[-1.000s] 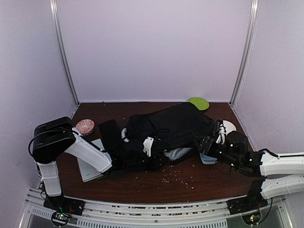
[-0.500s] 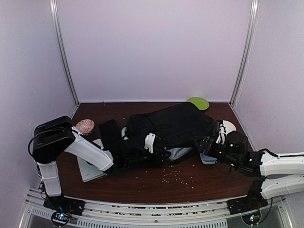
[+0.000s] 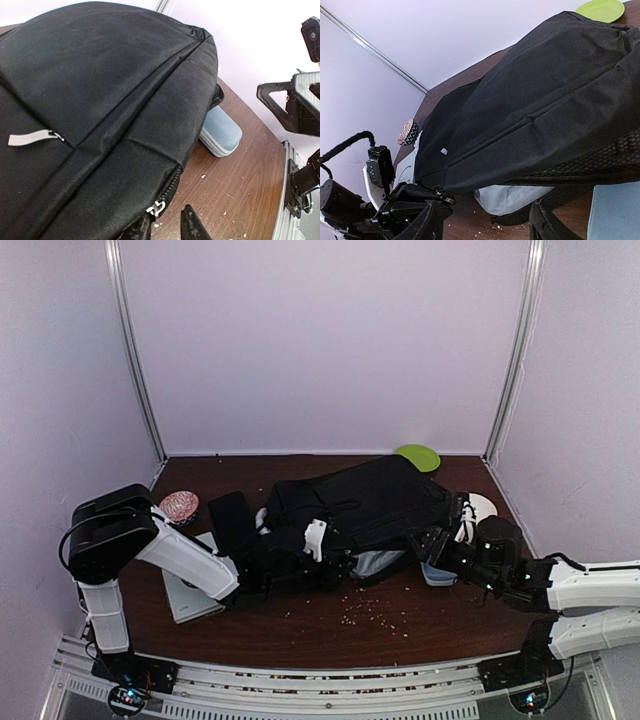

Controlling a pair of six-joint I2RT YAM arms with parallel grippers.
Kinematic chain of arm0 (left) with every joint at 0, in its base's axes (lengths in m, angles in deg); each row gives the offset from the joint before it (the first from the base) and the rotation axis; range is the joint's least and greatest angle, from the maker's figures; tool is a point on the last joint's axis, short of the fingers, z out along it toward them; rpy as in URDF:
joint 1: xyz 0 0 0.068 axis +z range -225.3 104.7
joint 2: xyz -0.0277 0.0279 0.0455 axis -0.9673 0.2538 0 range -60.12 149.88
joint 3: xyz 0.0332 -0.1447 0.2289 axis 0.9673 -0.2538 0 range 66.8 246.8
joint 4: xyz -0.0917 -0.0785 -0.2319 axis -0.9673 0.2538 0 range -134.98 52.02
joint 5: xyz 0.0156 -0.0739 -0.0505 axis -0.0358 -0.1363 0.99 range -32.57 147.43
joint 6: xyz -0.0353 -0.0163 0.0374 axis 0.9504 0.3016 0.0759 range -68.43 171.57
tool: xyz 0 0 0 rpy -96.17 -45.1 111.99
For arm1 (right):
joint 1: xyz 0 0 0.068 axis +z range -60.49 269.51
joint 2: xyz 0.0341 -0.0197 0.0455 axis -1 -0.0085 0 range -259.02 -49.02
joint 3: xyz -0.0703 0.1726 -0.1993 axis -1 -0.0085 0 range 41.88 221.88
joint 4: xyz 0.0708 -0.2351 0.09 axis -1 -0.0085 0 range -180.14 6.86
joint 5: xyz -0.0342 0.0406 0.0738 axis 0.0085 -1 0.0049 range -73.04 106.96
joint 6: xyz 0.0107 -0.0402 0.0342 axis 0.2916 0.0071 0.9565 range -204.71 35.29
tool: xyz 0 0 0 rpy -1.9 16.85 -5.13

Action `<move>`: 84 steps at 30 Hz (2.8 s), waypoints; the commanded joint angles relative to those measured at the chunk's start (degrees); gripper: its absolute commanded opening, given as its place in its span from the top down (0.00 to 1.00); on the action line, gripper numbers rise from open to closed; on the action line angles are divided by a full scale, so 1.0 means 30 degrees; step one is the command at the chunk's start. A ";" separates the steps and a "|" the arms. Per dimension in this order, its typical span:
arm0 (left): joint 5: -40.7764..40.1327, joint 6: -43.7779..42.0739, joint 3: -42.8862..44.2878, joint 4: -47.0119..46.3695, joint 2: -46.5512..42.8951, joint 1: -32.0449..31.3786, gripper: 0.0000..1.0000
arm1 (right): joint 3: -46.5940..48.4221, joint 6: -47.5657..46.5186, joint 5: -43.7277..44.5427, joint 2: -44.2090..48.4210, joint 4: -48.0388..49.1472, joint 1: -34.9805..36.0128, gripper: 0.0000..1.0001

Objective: Pack the student bag
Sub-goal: Adjust the student bag at the center of the board.

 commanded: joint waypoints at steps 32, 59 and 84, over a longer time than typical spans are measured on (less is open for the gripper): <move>-0.0426 -0.0574 0.0563 -0.0238 0.0328 0.0318 1.00 | 0.1629 0.7894 -0.1127 -0.5257 0.1959 0.0156 0.35; -0.1326 -0.1870 -0.1825 0.1440 -0.2116 0.0289 1.00 | 0.4594 0.8349 -0.0700 -0.7614 -0.0750 0.0113 1.00; -0.1809 -0.3798 -0.3746 1.0588 -0.7664 0.0289 1.00 | 0.3157 0.3434 -0.1710 -0.3136 -0.5462 -0.1999 1.00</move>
